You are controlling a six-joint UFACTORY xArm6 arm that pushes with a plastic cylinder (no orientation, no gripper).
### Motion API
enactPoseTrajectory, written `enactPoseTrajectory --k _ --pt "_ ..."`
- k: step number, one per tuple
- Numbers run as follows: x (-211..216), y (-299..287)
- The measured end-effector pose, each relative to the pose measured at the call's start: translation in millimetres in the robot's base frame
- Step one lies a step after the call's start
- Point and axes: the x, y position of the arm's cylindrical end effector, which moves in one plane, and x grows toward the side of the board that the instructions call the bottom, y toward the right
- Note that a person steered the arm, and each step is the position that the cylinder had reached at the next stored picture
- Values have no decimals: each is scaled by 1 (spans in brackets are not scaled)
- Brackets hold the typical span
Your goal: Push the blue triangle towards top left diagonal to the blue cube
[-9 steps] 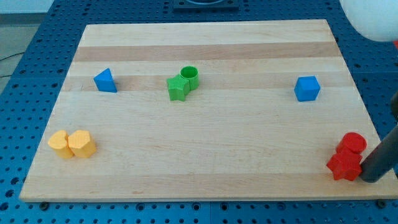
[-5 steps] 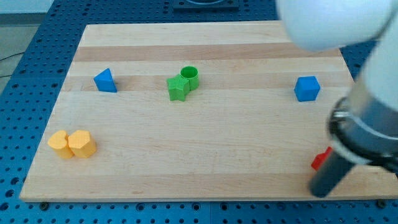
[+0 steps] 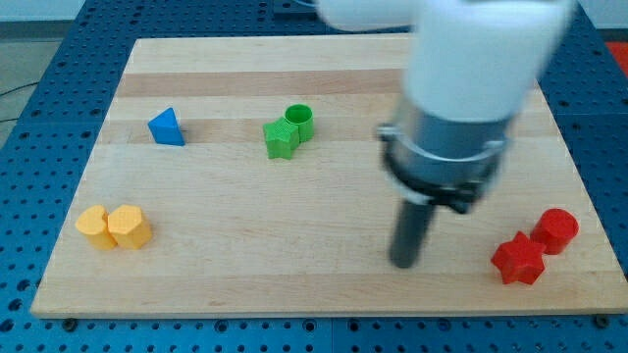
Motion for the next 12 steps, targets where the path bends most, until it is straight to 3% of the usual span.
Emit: enactPoseTrajectory --k 1,2,3,5,6,7,8,9,10,12 --pt "-38 -36" --pt "-88 -124" --pt "-108 -209" --pt "-139 -251" --pt "-206 -251" --pt "-237 -263" --pt "-180 -273" --pt "-221 -342" --pt "-258 -328" --pt "-269 -130"
